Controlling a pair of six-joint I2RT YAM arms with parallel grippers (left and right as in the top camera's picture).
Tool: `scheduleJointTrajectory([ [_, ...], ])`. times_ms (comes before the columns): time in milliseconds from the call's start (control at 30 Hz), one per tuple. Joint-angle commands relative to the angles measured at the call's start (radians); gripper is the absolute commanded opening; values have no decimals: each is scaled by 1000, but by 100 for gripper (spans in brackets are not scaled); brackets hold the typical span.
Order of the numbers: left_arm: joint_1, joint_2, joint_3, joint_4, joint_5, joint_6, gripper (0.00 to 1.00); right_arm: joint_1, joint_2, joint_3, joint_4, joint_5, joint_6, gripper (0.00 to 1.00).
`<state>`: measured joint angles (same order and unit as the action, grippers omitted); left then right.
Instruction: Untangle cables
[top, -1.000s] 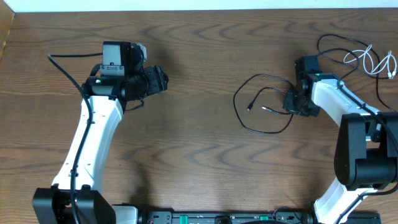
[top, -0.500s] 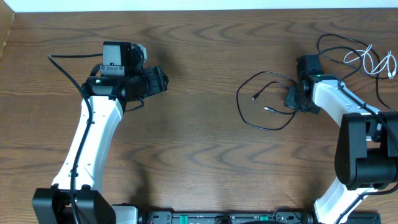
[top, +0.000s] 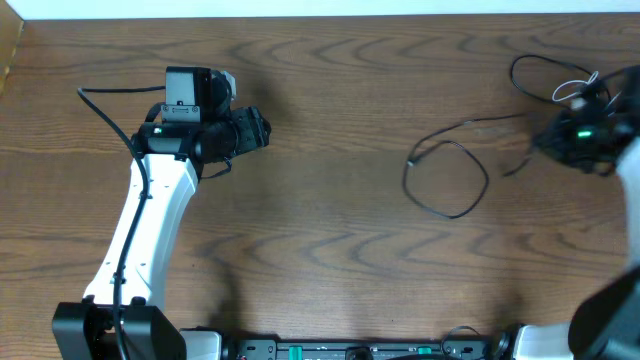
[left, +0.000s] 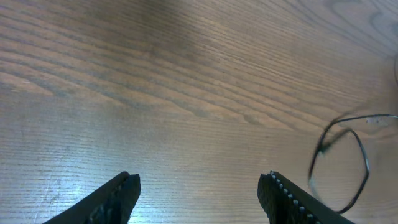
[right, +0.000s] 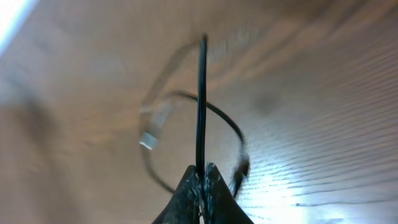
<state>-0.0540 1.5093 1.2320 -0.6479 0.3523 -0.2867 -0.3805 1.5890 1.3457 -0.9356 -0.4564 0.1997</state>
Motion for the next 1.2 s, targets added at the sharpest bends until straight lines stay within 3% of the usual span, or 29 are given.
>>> scheduleJointTrajectory([
  [0,3,0,-4,-2,-14,17,66,-116,-46,48,-29,-106,-25,1],
  [233,3,0,-4,-2,-14,17,66,-281,-58,222,-29,-150,-21,1],
  [333,3,0,-4,-2,-14,16,66,-296,-58,367,-56,-147,-21,1],
  [433,3,0,-4,-2,-14,16,66,-288,-58,395,-106,-105,-22,2],
  [667,3,0,-4,-2,-14,16,66,-279,-40,248,-221,15,-60,44],
  [700,3,0,-4,-2,-14,17,66,-279,-38,133,-208,21,-60,54],
  [767,3,0,-4,-2,-14,16,66,-278,-38,58,-181,21,-60,56],
  [1000,3,0,-4,-2,-14,16,66,-187,-38,-223,16,84,-88,52],
  [1167,3,0,-4,-2,-14,16,66,-13,-8,-261,103,312,-140,38],
])
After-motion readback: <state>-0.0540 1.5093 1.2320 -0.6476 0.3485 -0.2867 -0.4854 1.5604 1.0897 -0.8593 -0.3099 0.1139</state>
